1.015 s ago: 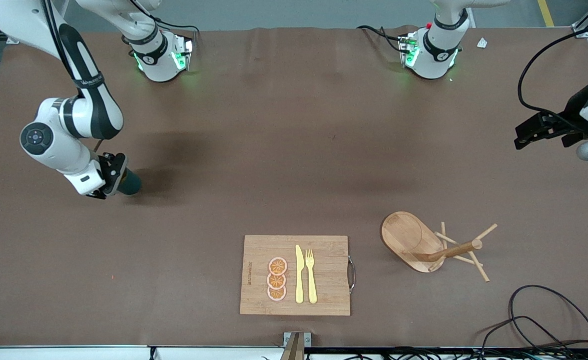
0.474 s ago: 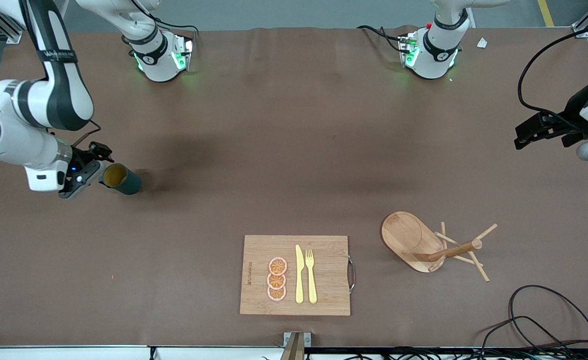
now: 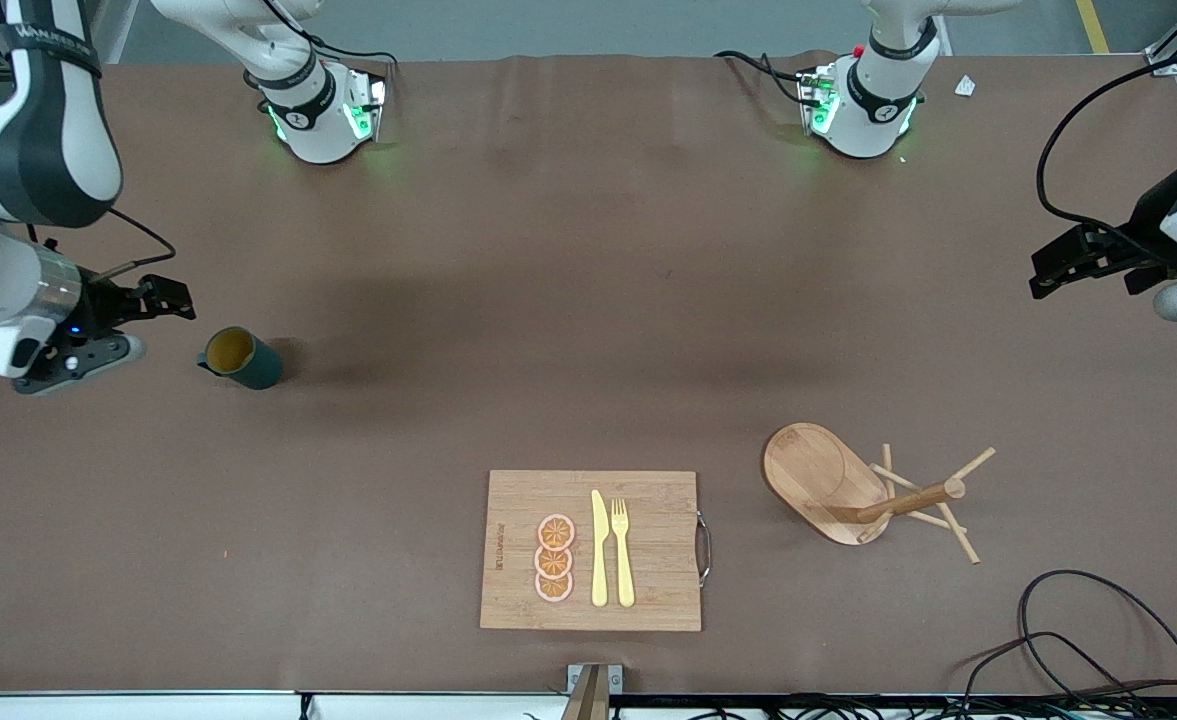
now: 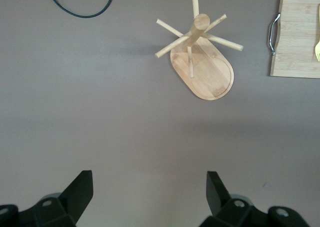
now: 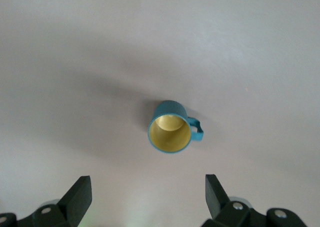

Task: Transfer cup from left to right arm and place

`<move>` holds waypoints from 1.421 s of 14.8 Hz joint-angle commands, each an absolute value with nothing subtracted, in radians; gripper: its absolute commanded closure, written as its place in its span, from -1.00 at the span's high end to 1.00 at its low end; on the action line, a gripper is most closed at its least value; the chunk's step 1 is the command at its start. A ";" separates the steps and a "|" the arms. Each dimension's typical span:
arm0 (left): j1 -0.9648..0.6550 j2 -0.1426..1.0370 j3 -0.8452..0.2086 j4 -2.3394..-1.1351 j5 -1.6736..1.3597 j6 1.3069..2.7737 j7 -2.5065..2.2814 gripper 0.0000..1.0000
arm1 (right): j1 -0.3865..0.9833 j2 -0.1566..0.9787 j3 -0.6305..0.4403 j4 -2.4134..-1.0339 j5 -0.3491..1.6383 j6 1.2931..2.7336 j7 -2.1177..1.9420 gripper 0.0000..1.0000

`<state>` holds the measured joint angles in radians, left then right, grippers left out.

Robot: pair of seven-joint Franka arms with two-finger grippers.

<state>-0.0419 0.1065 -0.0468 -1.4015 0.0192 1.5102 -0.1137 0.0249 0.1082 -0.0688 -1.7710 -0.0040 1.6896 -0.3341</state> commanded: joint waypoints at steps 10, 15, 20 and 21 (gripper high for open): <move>-0.035 0.104 -0.048 -1.405 0.002 1.511 -0.100 1.00 | 0.015 0.106 -0.087 -1.505 -0.008 1.424 -0.003 1.00; -0.034 0.106 -0.048 -1.405 0.000 1.511 -0.103 1.00 | -0.011 0.107 -0.087 -1.464 -0.008 1.404 -0.003 1.00; -0.034 0.106 -0.048 -1.405 0.000 1.511 -0.101 1.00 | -0.021 0.117 -0.086 -1.404 -0.008 1.376 -0.006 1.00; -0.034 0.106 -0.048 -1.405 0.000 1.511 -0.101 1.00 | -0.023 0.117 -0.086 -1.401 -0.008 1.376 -0.006 1.00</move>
<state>-0.0407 0.1090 -0.0465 -1.4029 0.0185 1.5102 -0.1137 -0.0036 0.1084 -0.0978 -1.4252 -0.0052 1.3923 -0.0159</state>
